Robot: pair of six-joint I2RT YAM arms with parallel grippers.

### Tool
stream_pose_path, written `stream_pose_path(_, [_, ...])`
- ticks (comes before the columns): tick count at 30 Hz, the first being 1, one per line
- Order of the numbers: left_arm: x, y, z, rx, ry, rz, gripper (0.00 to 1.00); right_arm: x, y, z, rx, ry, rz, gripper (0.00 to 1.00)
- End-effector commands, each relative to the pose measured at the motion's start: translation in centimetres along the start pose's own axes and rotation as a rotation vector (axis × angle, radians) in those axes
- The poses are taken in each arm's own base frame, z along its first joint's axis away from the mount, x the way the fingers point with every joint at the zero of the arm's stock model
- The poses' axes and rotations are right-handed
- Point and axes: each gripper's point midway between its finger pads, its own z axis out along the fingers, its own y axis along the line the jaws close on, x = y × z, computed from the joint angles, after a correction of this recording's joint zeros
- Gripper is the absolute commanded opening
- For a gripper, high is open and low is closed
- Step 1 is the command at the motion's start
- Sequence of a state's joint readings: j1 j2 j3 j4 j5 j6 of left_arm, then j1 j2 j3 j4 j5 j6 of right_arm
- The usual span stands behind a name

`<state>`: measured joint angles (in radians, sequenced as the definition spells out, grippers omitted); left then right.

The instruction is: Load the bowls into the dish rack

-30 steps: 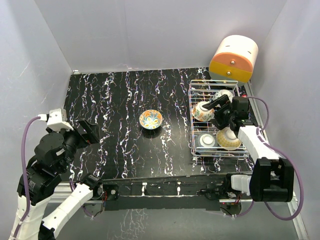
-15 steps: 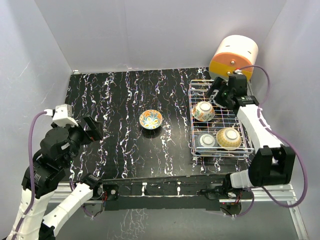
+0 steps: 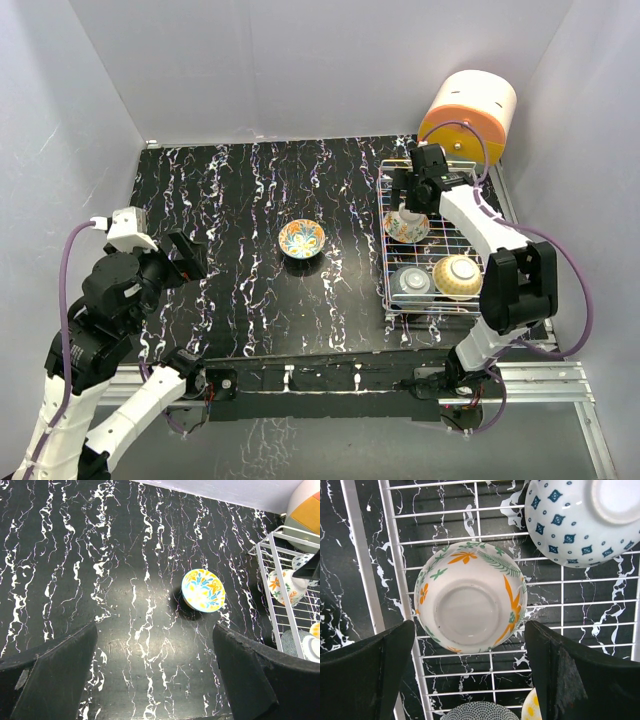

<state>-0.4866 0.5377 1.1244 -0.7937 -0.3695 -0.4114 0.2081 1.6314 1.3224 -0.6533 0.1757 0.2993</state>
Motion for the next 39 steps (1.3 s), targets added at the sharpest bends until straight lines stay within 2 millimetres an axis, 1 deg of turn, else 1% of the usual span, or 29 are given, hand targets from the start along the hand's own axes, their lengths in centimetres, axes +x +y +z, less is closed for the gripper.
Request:
stream_pose_path(1, [0.0, 0.3, -0.2, -0.007, -0.005, 0.015, 0.97, -2.1, 0.2, -0.1, 0.040, -0.050, -0.073, 0.93])
stream_pose_path(5, [-0.1, 0.4, -0.2, -0.012, -0.005, 0.018, 0.97, -2.8, 0.4, 0.3, 0.047, -0.077, -0.076, 0.87])
stream_pose_path(7, [-0.1, 0.5, -0.3, -0.015, -0.006, 0.022, 0.97, -3.2, 0.4, 0.5, 0.051, -0.086, -0.078, 0.82])
stream_pose_path(8, [-0.1, 0.5, -0.3, -0.018, -0.006, 0.022, 0.97, -3.3, 0.5, 0.6, 0.049, -0.086, -0.079, 0.81])
stream_pose_path(12, [-0.3, 0.6, -0.4, -0.021, -0.009, 0.022, 0.97, -3.3, 1.0, 1.1, 0.030, -0.073, -0.085, 0.75])
stream_pose_path(17, [-0.4, 0.5, -0.5, -0.019, -0.008, 0.020, 0.97, -2.1, 1.1, 1.7, 0.016, -0.042, -0.087, 0.75])
stream_pose_path(21, [-0.4, 0.5, -0.5, -0.019, -0.006, 0.021, 0.97, -1.0, 0.8, 2.1, 0.026, -0.019, -0.092, 0.75])
stream_pose_path(27, [-0.4, 0.4, -0.5, -0.016, -0.004, 0.019, 0.97, -0.4, 0.7, 2.7, 0.028, -0.003, -0.097, 0.75])
stream_pose_path(31, [-0.4, 0.4, -0.5, -0.016, -0.003, 0.016, 0.97, -0.3, 0.8, 3.0, 0.022, 0.000, -0.098, 0.67])
stream_pose_path(36, [-0.3, 0.7, -0.7, -0.025, -0.002, 0.016, 0.97, 0.0, 1.0, 3.2, 0.015, 0.005, -0.093, 0.62])
stream_pose_path(39, [-0.3, 0.7, -0.7, -0.028, -0.003, 0.016, 0.97, 0.5, 0.9, 3.3, 0.014, 0.016, -0.091, 0.52])
